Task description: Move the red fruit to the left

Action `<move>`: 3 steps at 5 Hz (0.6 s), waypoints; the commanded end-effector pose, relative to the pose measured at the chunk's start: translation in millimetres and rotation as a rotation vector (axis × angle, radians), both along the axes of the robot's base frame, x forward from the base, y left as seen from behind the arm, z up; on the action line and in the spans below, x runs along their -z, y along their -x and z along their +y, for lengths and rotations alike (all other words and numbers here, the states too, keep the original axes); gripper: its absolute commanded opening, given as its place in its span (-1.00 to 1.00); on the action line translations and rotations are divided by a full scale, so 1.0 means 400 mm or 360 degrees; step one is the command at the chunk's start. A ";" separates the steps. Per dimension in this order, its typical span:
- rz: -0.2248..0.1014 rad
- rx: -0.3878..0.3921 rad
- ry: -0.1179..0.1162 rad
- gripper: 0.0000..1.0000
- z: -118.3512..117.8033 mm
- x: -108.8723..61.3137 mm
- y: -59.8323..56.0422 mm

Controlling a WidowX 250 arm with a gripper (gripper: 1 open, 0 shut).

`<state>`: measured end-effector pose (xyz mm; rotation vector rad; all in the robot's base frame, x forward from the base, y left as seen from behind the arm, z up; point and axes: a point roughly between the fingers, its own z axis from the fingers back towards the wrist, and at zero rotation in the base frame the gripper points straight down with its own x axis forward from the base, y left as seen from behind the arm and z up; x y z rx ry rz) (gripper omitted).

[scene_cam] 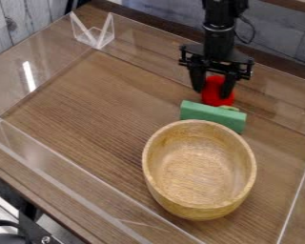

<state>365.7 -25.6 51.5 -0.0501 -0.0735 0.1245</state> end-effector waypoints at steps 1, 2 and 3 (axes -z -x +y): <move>-0.0124 0.0048 0.0027 -1.00 0.001 -0.080 -0.037; -0.0156 0.0086 0.0085 -1.00 0.011 -0.137 -0.033; -0.0225 -0.0018 0.0135 -1.00 0.025 -0.215 -0.033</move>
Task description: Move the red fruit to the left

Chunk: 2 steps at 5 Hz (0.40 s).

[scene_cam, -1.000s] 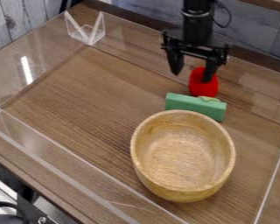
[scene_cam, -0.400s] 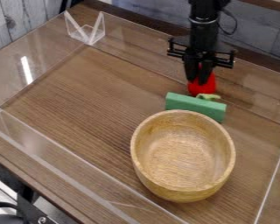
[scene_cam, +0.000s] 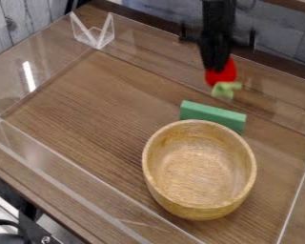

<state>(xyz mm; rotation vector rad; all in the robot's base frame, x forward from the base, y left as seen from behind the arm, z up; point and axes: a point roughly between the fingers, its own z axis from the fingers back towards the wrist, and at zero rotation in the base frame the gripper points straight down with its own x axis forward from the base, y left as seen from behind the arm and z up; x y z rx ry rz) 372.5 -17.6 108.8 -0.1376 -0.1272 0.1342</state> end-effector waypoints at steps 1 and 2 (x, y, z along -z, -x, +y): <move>-0.0202 -0.0158 0.0031 -1.00 0.060 -0.139 -0.002; -0.0236 -0.0238 0.0031 -1.00 0.122 -0.140 0.013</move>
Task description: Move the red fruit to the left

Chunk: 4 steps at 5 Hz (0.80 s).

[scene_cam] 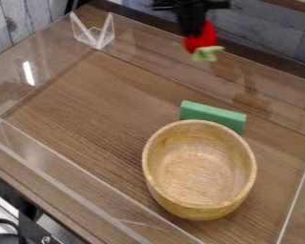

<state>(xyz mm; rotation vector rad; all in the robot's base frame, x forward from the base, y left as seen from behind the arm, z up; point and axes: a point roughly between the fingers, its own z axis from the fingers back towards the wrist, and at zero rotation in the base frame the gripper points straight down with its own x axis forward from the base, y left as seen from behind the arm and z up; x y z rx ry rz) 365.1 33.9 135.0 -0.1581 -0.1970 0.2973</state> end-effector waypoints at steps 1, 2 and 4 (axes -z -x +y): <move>-0.0142 -0.0043 -0.0057 -1.00 0.065 -0.075 0.006; -0.0130 -0.0129 -0.0094 -1.00 0.138 -0.073 0.018; -0.0082 -0.0299 -0.0173 -1.00 0.255 -0.024 0.017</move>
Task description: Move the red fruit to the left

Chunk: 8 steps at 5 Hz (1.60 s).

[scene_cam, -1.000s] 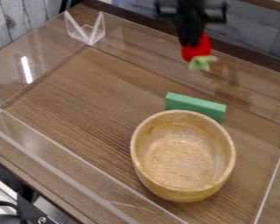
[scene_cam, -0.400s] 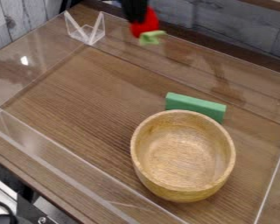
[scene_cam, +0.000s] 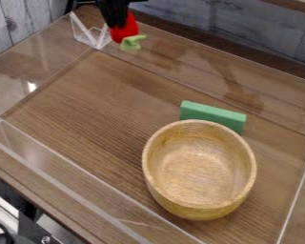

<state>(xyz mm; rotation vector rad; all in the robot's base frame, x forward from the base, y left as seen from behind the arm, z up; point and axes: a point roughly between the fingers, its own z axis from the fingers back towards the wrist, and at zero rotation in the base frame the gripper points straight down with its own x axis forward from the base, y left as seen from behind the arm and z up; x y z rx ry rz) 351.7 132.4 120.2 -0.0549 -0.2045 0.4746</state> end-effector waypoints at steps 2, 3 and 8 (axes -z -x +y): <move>-0.0096 -0.0173 -0.0057 -1.00 0.061 -0.044 0.024; -0.0095 -0.0252 -0.0073 -1.00 0.089 -0.045 0.044; -0.0041 -0.0809 -0.0075 -1.00 0.197 0.029 0.092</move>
